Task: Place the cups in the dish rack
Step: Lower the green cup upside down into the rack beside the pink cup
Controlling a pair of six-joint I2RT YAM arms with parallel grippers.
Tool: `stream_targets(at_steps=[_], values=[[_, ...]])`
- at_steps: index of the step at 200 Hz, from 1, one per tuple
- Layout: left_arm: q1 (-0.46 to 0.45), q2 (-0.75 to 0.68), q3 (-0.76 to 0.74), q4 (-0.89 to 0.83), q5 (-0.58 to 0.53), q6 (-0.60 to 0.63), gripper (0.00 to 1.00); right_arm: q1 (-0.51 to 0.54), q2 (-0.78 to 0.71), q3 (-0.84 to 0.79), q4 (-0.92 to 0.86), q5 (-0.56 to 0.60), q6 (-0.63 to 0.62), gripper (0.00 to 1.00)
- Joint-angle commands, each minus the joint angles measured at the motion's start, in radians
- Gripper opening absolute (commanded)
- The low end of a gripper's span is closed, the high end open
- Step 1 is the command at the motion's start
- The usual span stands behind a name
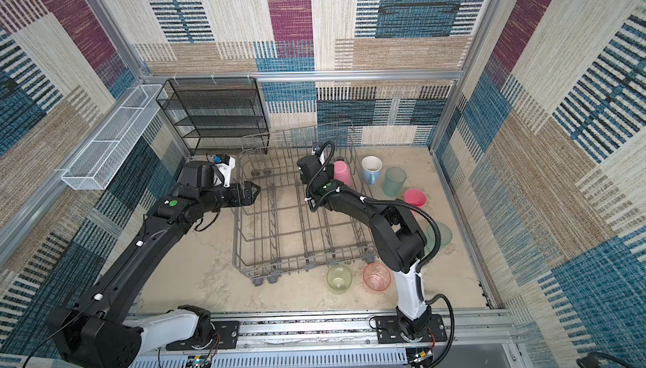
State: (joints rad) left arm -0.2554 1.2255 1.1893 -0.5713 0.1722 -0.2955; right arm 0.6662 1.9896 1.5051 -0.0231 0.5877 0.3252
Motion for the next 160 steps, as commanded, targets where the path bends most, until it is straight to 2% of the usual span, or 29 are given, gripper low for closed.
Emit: stream_targets(at_steps=[1,124,160], values=[[0.007,0.002,-0.003,0.033,0.032,-0.002,0.99,0.003,0.013,-0.001,0.055,0.037,0.009,0.7],[0.032,0.017,-0.01,0.048,0.057,-0.022,0.97,0.019,0.071,-0.047,0.048,0.067,0.028,0.72],[0.038,0.019,-0.01,0.052,0.073,-0.031,0.97,0.021,0.064,-0.018,0.009,0.039,0.036,0.74]])
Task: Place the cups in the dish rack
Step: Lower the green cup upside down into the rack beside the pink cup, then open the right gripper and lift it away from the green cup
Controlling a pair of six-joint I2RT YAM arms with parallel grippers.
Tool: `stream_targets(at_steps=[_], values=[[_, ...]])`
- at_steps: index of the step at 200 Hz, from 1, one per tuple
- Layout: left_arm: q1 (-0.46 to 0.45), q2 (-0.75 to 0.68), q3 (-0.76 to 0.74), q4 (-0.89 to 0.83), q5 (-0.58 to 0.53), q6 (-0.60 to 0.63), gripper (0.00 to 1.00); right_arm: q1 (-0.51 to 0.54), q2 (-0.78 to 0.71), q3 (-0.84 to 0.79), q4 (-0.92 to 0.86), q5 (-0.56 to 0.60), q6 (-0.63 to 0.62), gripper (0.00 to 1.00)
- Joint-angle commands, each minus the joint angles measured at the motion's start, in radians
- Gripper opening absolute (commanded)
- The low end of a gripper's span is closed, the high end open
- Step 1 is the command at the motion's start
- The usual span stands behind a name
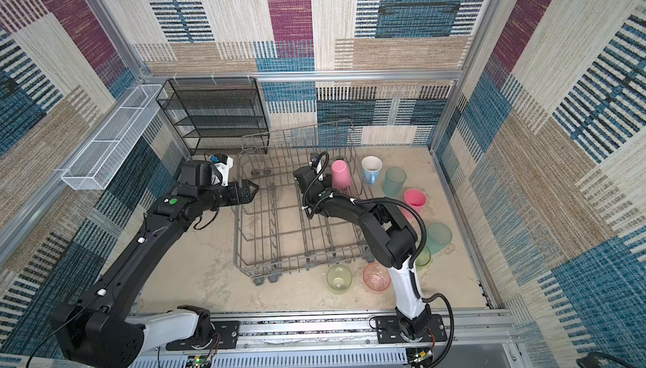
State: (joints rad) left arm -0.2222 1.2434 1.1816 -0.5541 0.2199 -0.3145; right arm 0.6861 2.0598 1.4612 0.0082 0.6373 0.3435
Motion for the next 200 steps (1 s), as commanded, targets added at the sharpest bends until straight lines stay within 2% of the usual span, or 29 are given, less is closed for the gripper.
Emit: stream_targets(at_steps=[1,27,73,123,200], values=[[0.004,0.001,-0.002,0.035,0.026,-0.012,0.97,0.001,-0.006,0.027,-0.025,-0.011,0.017,0.74],[0.007,-0.006,-0.003,0.037,0.027,-0.014,0.97,0.001,-0.003,0.049,-0.066,-0.04,0.026,0.77],[0.011,-0.017,-0.007,0.041,0.032,-0.014,0.97,0.001,-0.026,0.07,-0.101,-0.097,0.035,0.92],[0.011,-0.036,-0.011,0.043,0.03,-0.011,0.98,0.001,-0.065,0.095,-0.136,-0.137,0.044,1.0],[0.011,-0.057,-0.016,0.052,0.071,-0.001,0.99,0.002,-0.185,0.106,-0.178,-0.198,0.033,1.0]])
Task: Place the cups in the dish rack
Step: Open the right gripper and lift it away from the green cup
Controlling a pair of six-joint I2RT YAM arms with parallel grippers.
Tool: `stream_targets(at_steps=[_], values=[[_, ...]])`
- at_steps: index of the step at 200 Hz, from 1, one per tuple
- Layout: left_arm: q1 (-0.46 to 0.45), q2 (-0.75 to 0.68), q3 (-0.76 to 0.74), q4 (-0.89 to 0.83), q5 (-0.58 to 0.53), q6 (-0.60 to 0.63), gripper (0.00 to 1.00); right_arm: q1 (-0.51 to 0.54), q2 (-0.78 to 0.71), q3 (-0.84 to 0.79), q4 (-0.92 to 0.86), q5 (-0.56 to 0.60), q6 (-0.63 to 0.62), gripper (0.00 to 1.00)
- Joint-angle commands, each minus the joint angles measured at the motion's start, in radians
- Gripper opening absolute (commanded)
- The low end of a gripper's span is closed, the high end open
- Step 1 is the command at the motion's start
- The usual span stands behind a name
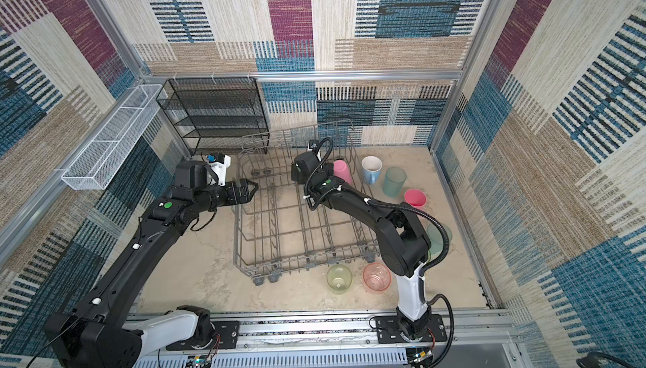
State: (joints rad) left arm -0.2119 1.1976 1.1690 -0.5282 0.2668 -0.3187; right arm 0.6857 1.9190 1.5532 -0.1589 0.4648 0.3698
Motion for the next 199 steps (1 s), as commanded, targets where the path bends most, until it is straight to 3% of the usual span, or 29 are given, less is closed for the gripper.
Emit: stream_targets(at_steps=[1,63,94,114,162,199], values=[[0.001,-0.011,-0.003,0.027,0.025,0.003,0.99,0.002,-0.046,0.013,-0.011,-0.026,0.006,1.0],[0.0,-0.018,-0.006,0.03,0.035,0.003,0.97,-0.037,-0.157,0.062,-0.132,-0.085,0.001,0.98],[0.0,-0.021,-0.006,0.03,0.035,0.003,0.97,-0.134,-0.212,0.067,-0.239,-0.211,0.034,0.95],[0.0,-0.023,-0.007,0.025,0.015,0.006,0.96,-0.184,-0.265,0.018,-0.298,-0.225,0.059,0.94],[0.0,-0.01,-0.001,0.013,-0.003,0.004,0.94,-0.359,-0.381,-0.103,-0.346,-0.358,0.102,0.92],[-0.029,-0.014,0.0,0.014,0.003,0.025,0.94,-0.486,-0.386,-0.099,-0.358,-0.436,0.103,0.91]])
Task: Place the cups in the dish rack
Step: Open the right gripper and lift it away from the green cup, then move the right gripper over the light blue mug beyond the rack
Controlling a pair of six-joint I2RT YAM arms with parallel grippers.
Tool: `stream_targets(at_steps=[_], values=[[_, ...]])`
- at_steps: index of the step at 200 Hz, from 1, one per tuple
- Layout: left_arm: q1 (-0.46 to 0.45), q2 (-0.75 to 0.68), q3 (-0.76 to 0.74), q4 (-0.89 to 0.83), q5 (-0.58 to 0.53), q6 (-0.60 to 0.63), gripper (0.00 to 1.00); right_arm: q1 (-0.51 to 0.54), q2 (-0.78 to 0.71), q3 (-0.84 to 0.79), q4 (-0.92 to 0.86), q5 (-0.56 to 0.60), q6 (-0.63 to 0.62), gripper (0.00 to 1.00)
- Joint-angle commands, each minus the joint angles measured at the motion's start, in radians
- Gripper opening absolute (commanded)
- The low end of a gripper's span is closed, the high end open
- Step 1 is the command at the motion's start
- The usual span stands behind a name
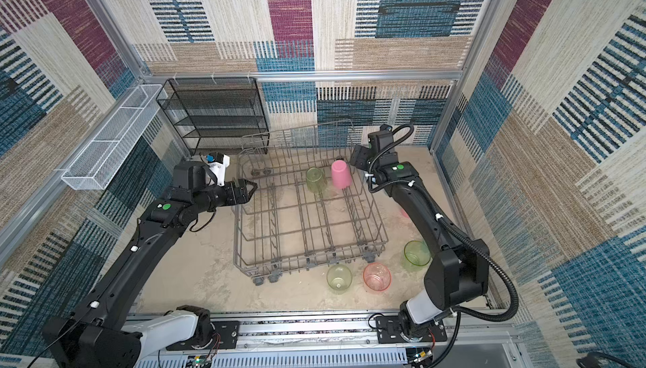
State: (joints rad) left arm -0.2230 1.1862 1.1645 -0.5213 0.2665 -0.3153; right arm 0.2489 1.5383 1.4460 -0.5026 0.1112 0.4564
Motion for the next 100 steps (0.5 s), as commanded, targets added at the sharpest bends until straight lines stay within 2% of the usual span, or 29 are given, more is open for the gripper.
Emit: stream_targets(at_steps=[1,29,45,77,100], values=[[-0.019,-0.003,0.005,0.007,0.003,0.024,0.94,-0.053,-0.005,0.008,-0.014,-0.084,0.016,0.91],[-0.072,-0.018,-0.006,0.03,0.014,0.053,0.94,-0.137,0.027,0.042,-0.019,-0.127,0.013,0.9],[-0.101,-0.022,-0.009,0.048,0.023,0.067,0.94,-0.163,0.066,0.088,-0.034,-0.11,0.003,0.9],[-0.155,-0.01,0.039,0.019,0.022,0.103,0.94,-0.191,0.211,0.277,-0.113,-0.089,-0.065,0.87],[-0.187,-0.002,0.099,-0.028,-0.006,0.123,0.93,-0.194,0.333,0.429,-0.201,-0.062,-0.134,0.8]])
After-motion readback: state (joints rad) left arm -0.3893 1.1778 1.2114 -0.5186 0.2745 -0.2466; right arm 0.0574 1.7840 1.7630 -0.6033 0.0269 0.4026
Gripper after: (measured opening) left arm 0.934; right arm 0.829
